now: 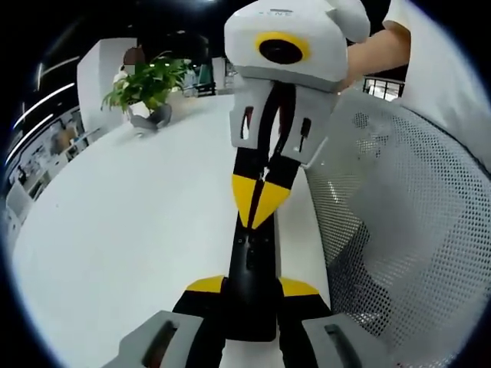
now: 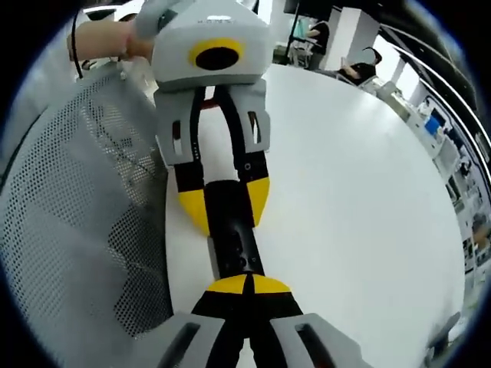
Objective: Press the specified remote control buttons in sequence, fully releasing each button before pressing the next.
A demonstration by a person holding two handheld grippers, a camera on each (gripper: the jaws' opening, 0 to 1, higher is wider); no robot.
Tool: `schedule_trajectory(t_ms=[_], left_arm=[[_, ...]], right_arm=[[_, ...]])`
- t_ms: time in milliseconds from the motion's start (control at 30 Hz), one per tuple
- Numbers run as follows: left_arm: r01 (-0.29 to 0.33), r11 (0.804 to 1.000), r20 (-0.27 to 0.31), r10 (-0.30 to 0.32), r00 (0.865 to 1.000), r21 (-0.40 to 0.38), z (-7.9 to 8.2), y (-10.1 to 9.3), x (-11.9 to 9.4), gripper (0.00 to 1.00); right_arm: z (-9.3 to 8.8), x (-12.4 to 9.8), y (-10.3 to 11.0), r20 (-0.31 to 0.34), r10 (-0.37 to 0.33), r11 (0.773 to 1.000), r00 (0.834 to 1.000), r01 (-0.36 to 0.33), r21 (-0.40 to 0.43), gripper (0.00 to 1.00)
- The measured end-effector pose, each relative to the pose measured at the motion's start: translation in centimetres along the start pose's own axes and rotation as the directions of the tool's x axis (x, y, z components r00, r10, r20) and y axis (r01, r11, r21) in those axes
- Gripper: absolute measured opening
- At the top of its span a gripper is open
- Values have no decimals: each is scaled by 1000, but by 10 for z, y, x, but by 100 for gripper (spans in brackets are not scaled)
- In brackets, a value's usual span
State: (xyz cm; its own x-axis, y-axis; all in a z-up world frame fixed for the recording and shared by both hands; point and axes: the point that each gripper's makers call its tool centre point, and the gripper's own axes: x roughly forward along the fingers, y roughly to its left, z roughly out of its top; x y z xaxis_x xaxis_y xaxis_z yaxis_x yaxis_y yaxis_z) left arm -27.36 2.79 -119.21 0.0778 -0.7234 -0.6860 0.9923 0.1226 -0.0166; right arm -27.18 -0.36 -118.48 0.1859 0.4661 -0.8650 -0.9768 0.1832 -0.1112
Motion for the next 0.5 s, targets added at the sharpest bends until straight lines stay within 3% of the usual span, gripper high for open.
schedule_trajectory(t_ms=[100, 200, 300, 400, 500], left_arm=[[1, 1000, -6, -1, 1000, 2, 0, 0, 0, 24], [3, 1000, -17, -3, 1000, 4, 0, 0, 0, 24], [5, 1000, -23, -5, 1000, 6, 0, -1, 0, 24], [7, 1000, -24, -7, 1000, 5, 0, -1, 0, 24], [8, 1000, -25, -8, 1000, 4, -1, -1, 0, 24]], right_arm=[[0, -1, -2, 21, -34, 998, 999, 33, 53, 0], [1, -2, 0, 14, -49, 998, 999, 48, 43, 0], [13, -2, 17, 58, 11, 999, 998, -14, 47, 0], [7, 1, 21, 1, 5, 1000, 1000, -5, 0, 0], [9, 1, 19, 14, -5, 1000, 1000, 5, 1, 0]])
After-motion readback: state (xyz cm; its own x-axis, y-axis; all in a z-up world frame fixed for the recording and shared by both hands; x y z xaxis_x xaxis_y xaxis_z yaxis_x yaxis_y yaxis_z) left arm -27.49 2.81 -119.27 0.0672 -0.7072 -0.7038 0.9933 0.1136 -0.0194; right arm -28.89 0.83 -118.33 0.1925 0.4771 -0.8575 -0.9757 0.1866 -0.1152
